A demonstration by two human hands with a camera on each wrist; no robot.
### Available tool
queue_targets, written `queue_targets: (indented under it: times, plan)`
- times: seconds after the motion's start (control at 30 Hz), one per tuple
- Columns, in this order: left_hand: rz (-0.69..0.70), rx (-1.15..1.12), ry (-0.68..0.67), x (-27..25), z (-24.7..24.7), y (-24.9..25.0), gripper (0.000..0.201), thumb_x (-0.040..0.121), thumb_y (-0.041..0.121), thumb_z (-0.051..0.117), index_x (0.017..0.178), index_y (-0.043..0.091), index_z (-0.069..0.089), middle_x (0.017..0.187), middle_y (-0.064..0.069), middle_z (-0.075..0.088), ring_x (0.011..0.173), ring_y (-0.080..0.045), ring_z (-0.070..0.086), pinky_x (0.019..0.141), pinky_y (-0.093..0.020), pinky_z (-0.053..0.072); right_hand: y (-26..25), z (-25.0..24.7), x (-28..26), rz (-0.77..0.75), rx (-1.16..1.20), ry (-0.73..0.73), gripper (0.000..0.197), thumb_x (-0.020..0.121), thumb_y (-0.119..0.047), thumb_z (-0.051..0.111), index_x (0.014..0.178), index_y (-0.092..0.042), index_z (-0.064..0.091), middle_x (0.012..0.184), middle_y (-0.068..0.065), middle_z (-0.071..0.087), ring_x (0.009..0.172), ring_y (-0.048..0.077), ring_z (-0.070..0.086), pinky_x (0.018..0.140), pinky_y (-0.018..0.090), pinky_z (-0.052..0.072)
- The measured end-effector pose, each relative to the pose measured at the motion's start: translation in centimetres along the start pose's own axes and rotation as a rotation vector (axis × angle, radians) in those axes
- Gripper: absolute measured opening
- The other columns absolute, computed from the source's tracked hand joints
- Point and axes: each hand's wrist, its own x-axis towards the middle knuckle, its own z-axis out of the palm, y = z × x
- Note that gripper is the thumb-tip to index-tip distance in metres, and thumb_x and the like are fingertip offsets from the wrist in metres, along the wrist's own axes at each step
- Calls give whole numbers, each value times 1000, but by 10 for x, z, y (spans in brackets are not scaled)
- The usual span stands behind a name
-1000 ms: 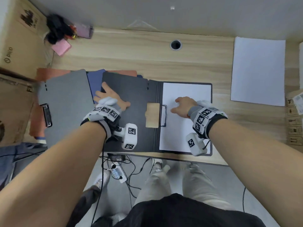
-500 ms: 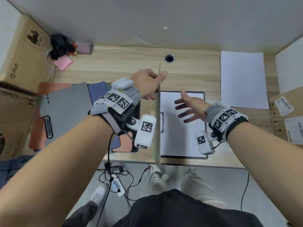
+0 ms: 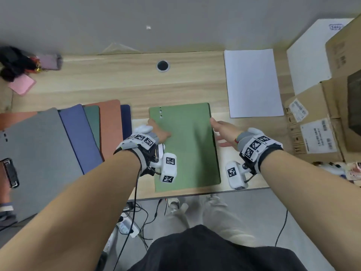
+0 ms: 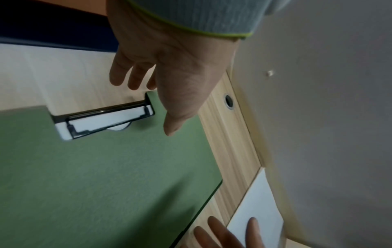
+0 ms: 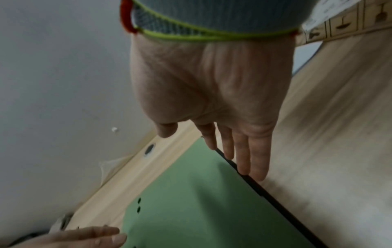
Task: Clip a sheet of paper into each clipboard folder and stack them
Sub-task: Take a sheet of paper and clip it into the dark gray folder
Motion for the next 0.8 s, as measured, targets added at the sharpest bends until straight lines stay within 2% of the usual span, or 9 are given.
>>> queue_targets:
  times: [0.17, 0.3, 0.37, 0.43, 0.53, 0.57, 0.63, 0.7, 0.8]
  plan:
    - [-152, -93, 44, 24, 18, -8, 116, 32, 62, 76, 127, 16, 27, 110, -7, 57, 96, -31, 61, 88, -45, 56, 6, 6, 21, -51, -187, -34, 61, 97, -59, 37, 132, -10, 52, 102, 3, 51, 102, 23, 49, 104, 39, 42]
    - [-239, -115, 77, 44, 17, -15, 116, 25, 92, 67, 109, 12, 52, 96, -1, 67, 85, -27, 68, 83, -42, 58, 4, -7, 32, -52, -209, -83, 70, 95, -61, 40, 142, -10, 45, 110, 5, 55, 112, 23, 52, 111, 44, 38]
    - [-200, -222, 113, 46, 17, -9, 98, 39, 91, 65, 107, 19, 67, 95, -1, 73, 84, -26, 71, 84, -43, 58, 3, -19, 34, -51, -218, -112, 69, 94, -62, 40, 143, -12, 45, 119, 1, 57, 123, 25, 52, 112, 43, 37]
    - [-124, -362, 131, 29, 7, 10, 71, 66, 68, 73, 116, 17, 68, 106, -2, 74, 93, -27, 71, 89, -42, 57, 2, -26, 36, -61, -241, -118, 69, 95, -61, 40, 144, -12, 43, 143, 6, 49, 132, 27, 46, 112, 44, 36]
    - [6, -516, 229, 8, -13, 43, 43, 88, 31, 72, 125, 9, 64, 115, -1, 68, 95, -24, 66, 84, -34, 53, -5, -37, 39, -85, -297, -125, 67, 95, -59, 40, 144, -14, 42, 131, 3, 54, 124, 26, 50, 109, 42, 39]
    - [12, -528, 270, 4, -20, 50, 42, 91, 25, 69, 128, 8, 61, 114, 2, 65, 94, -22, 63, 82, -32, 50, -10, -41, 40, -78, -281, -117, 66, 95, -59, 43, 145, -16, 41, 124, 1, 55, 118, 26, 52, 106, 41, 41]
    - [-20, -554, 361, 1, -38, 59, 45, 94, 20, 65, 134, 6, 52, 116, -2, 61, 96, -22, 57, 81, -29, 43, -19, -48, 44, -57, -246, -71, 67, 94, -54, 49, 148, -16, 34, 134, 3, 50, 124, 29, 50, 103, 43, 44]
    - [-76, -572, 445, -2, -53, 62, 54, 93, 26, 63, 139, 7, 40, 125, -8, 58, 107, -28, 57, 85, -33, 42, -26, -57, 48, -32, -227, 4, 74, 93, -49, 54, 151, -14, 25, 146, 7, 42, 132, 32, 44, 105, 46, 42]
    - [-191, -589, 511, 6, -76, 58, 73, 91, 36, 62, 146, 7, 23, 124, -14, 52, 120, -34, 51, 94, -40, 37, -44, -65, 59, 46, -96, 112, 78, 90, -44, 61, 148, -11, 20, 135, 10, 43, 119, 34, 48, 94, 51, 51]
